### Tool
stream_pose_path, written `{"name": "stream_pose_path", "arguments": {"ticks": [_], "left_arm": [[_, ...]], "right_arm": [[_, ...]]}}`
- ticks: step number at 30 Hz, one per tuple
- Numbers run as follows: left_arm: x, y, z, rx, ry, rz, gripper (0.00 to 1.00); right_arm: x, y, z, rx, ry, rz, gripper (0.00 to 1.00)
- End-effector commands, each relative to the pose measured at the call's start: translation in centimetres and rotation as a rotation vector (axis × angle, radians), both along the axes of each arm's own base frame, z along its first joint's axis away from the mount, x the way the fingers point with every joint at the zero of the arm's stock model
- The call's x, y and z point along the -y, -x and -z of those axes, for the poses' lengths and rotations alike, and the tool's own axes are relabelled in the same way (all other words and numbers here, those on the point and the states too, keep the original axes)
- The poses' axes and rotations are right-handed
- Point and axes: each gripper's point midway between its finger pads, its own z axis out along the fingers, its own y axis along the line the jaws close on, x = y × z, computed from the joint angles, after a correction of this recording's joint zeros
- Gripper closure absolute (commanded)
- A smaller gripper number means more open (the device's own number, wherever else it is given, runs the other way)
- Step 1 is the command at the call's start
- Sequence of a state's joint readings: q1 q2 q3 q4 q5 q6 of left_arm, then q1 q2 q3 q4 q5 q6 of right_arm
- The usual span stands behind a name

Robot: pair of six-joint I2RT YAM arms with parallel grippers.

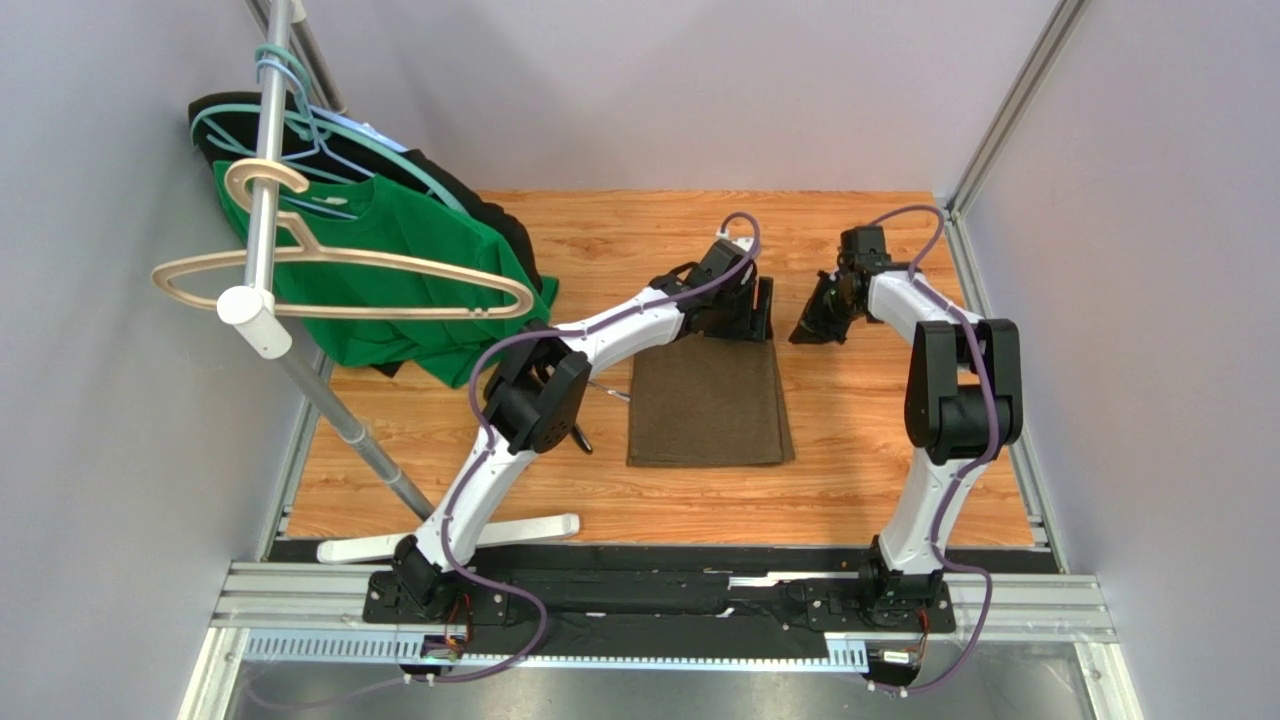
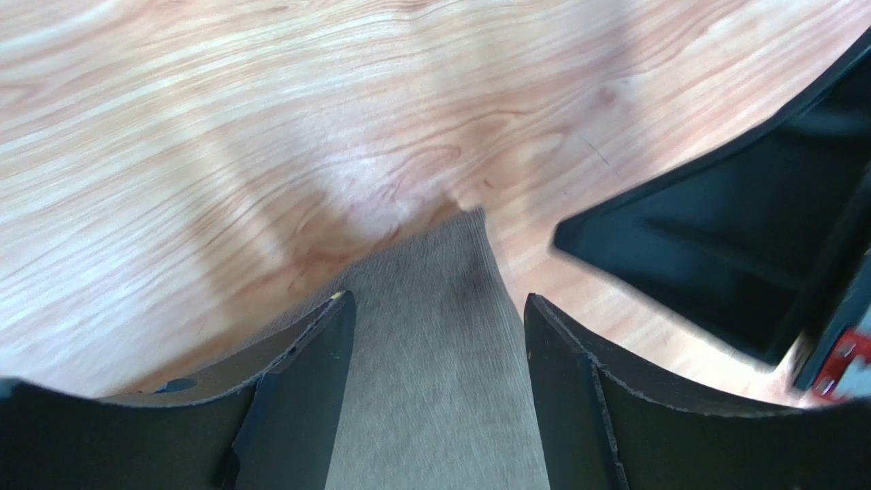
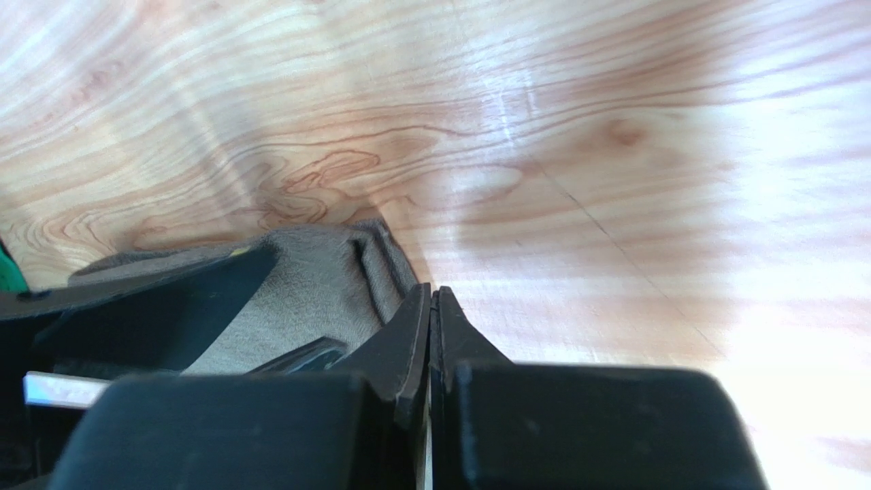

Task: Fold the napkin into a case and place the utensils inside
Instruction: Smooth out the upper triangle-folded napkin at the center of the board.

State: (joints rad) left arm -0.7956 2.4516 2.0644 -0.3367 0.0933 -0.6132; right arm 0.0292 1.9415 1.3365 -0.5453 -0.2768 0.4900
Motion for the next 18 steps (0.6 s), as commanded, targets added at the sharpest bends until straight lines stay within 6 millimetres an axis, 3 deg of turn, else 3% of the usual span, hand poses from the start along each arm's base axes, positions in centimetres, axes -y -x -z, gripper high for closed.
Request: {"name": "stream_pose_path", "arguments": {"ticks": [1, 4, 5, 6, 7, 8, 11, 13, 18], "left_arm": [[-1.8, 0.5, -9.5, 0.130, 0.015, 0.011, 0.31], [-3.9, 1.5, -9.5, 0.131, -0.052, 0.028, 0.41], [-4.6, 1.8, -9.2, 0.125, -0.080, 0.029, 0.43], [-5.7, 2.7, -8.7, 0.115, -0.123, 0.051, 0.49], [-6.3, 3.1, -8.6, 0.114, -0.139, 0.058, 0.50], [-6.8, 3.5, -8.3, 0.113, -0.154, 0.066, 0.51], [-8.5, 5.0, -7.6, 0.113, -0.179, 0.083, 0.59], [-9.3, 5.9, -6.6, 0.102, -0.197, 0.097, 0.62], [-10.8, 7.9, -4.9, 0.050, -0.206, 0.090, 0.66]], "right_arm": [[2.0, -0.1, -5.6, 0.080, 0.108, 0.015, 1.00], [0.6, 2.0, -6.7, 0.088, 0.094, -0.024, 0.99], [-1.5, 3.0, -7.0, 0.090, 0.033, -0.080, 0.98], [-2.5, 5.2, -5.6, 0.046, 0.002, -0.110, 0.97], [-3.6, 5.8, -6.3, 0.081, -0.029, -0.134, 0.97], [-5.5, 7.3, -6.1, 0.057, -0.086, -0.167, 0.97], [-7.9, 10.7, -4.4, 0.030, -0.154, -0.223, 0.96], [-7.9, 12.1, -3.0, 0.008, -0.136, -0.231, 0.96], [-5.4, 13.9, 1.4, -0.097, -0.014, -0.196, 0.99]]}}
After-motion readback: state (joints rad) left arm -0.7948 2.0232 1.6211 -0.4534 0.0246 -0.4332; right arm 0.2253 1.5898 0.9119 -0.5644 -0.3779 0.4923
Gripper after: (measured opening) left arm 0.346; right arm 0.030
